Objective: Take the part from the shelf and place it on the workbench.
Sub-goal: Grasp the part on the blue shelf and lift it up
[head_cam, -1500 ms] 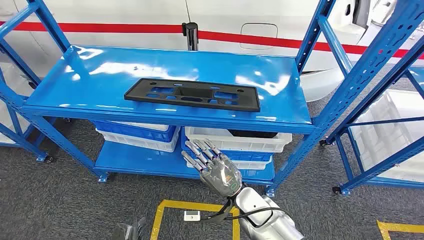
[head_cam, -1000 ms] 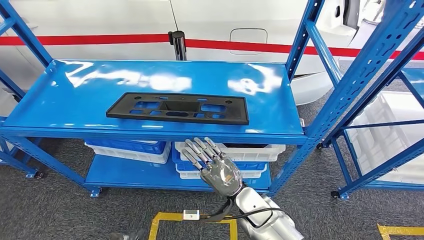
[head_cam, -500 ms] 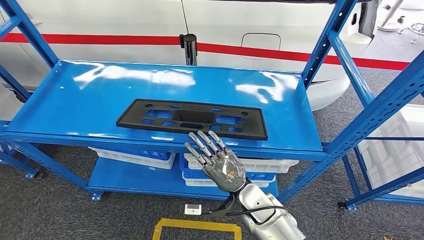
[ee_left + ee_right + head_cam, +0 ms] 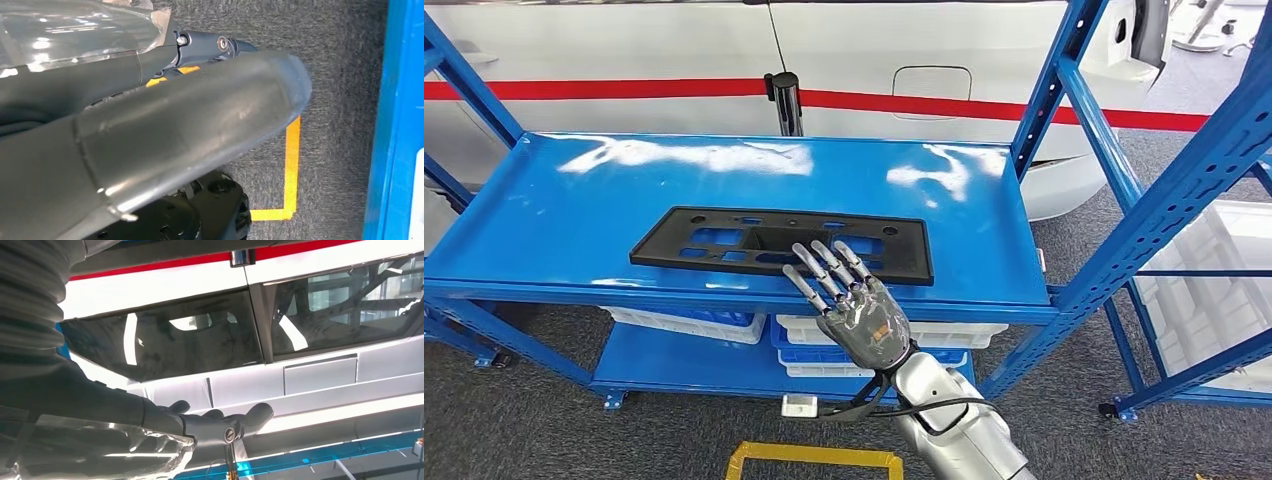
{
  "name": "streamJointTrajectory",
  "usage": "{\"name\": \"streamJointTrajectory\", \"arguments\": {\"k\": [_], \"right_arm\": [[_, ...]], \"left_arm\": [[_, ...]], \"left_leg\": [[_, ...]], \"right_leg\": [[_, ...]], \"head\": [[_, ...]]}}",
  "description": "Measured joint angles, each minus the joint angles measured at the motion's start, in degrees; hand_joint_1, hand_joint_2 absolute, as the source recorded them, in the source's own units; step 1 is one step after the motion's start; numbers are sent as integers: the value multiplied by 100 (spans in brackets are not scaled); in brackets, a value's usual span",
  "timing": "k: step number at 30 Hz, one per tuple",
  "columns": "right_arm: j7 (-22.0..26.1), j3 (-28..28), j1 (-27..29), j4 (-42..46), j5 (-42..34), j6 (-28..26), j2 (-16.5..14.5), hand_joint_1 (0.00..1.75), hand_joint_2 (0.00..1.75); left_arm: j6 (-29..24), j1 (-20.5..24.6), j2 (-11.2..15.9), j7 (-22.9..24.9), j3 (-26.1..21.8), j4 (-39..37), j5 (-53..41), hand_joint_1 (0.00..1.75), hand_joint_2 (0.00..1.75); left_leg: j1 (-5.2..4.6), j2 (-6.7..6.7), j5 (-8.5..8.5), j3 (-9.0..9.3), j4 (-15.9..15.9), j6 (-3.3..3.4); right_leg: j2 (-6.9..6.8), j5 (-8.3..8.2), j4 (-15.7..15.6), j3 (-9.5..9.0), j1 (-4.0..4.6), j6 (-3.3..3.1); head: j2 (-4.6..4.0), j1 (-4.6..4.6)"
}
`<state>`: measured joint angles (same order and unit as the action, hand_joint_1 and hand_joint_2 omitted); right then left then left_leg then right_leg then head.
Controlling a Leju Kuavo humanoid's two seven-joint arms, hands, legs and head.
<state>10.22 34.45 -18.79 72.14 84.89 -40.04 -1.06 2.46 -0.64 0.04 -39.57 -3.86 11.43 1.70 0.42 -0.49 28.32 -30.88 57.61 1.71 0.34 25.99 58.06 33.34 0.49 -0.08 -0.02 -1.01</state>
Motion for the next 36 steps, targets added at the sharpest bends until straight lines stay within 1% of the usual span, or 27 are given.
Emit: {"name": "streamJointTrajectory", "arguments": {"k": [2,6,10,13,16,20,23,28,36], "right_arm": [[-25,1,-22,-10,-3,0,-18,0,175],[-35,4,-76,-82,-71,1,-70,0,175],[-32,7,-158,-294,-168,2,-151,0,175],[-32,12,-276,-610,-210,2,-246,0,175],[-94,13,-475,-1022,-151,2,-411,0,175],[-347,-1,-744,-1538,11,2,-615,0,175],[-502,-32,-942,-1894,95,2,-709,0,175],[-620,-78,-1125,-2254,155,2,-784,0,175],[-815,-129,-1299,-2546,273,2,-824,0,175]], "left_arm": [[-21,11,0,31,-5,-26,-1,0,0],[-69,46,0,62,-31,-60,-2,0,0],[-122,62,-2,82,-44,-65,-2,0,0],[-162,70,-2,86,-46,-66,-2,0,0],[-195,87,-7,83,-48,-67,-4,0,0],[-227,102,-21,72,-46,-67,-16,0,0],[-248,114,-27,63,-46,-67,-17,0,0],[-261,123,-30,62,-47,-67,-17,0,0],[-271,130,-50,62,-46,-67,-17,0,0]], "left_leg": [[2,0,-2,0,-3,-5],[7,0,-1,-1,-5,-40],[3,1,-1,0,-5,-45],[-6,1,0,-1,-5,-45],[-17,2,-1,0,-4,-45],[-22,3,-1,0,-3,-44],[-25,3,-1,0,-3,-44],[-26,3,0,-1,-2,-44],[-27,4,0,-3,-2,-44]], "right_leg": [[0,2,0,0,3,-4],[0,3,1,1,6,-5],[0,4,1,2,5,-4],[0,4,1,3,-3,-3],[3,4,1,6,-11,-3],[3,4,1,7,-16,-1],[3,5,1,8,-20,-1],[3,5,1,10,-25,0],[4,5,1,12,-26,0]], "head": [[0,1],[0,2],[0,3],[0,4],[0,3],[0,3],[0,3],[0,3],[0,3]]}}
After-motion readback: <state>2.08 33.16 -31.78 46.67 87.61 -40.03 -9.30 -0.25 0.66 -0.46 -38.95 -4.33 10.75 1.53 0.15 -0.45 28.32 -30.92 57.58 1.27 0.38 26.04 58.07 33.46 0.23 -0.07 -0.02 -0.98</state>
